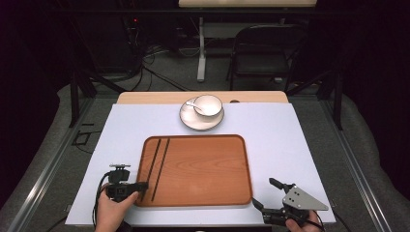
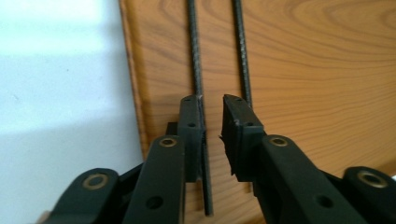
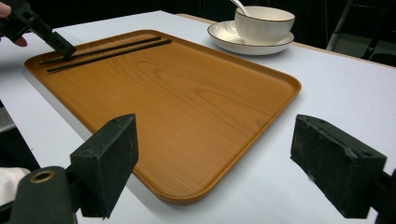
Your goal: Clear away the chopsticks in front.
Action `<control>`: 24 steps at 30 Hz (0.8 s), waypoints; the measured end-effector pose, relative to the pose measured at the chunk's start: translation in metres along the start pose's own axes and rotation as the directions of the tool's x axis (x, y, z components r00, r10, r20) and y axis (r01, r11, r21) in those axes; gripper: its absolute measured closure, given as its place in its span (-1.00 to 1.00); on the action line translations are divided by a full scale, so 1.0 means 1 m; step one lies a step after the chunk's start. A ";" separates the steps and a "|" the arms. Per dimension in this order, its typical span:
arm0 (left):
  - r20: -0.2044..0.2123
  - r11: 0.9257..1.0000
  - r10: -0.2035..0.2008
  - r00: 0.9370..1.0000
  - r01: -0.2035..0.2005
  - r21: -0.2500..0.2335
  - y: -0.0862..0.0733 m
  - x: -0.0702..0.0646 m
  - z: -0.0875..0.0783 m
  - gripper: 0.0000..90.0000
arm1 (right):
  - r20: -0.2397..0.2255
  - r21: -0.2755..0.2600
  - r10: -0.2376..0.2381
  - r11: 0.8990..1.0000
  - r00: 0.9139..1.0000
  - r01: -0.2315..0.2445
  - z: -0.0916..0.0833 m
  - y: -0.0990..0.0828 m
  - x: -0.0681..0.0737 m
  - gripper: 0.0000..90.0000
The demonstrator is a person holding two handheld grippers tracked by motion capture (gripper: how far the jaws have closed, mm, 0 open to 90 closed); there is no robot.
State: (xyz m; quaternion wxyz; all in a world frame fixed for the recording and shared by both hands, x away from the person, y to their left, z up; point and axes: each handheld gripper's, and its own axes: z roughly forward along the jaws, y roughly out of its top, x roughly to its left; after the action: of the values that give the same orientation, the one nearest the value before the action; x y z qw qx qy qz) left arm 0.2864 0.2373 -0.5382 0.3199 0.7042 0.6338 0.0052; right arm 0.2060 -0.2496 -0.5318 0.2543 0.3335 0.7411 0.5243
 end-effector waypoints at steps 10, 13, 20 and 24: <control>0.051 0.977 0.114 0.992 -0.103 -0.187 -0.004 -0.005 -0.012 0.11 | -0.001 0.001 0.000 1.000 1.000 0.000 0.000 0.000 0.000 -0.68; 0.063 0.964 0.149 0.987 -0.131 -0.233 -0.005 -0.006 -0.015 0.00 | 0.000 0.001 0.000 1.000 1.000 0.000 0.000 0.000 0.000 -0.68; 0.007 0.905 0.275 0.961 -0.257 -0.340 -0.012 -0.008 -0.021 -0.17 | 0.001 0.004 0.003 1.000 1.000 -0.003 0.000 0.000 0.000 -0.68; 0.019 0.904 0.288 0.957 -0.266 -0.335 -0.018 -0.006 -0.025 -0.17 | 0.003 0.003 0.009 1.000 1.000 -0.009 0.000 0.000 -0.001 -0.68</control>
State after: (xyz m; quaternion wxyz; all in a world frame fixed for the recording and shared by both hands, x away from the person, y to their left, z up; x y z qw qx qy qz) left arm 0.2585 0.2428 -0.5244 0.4502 0.7235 0.5063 0.1324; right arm 0.2063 -0.2502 -0.5319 0.2527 0.3379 0.7399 0.5238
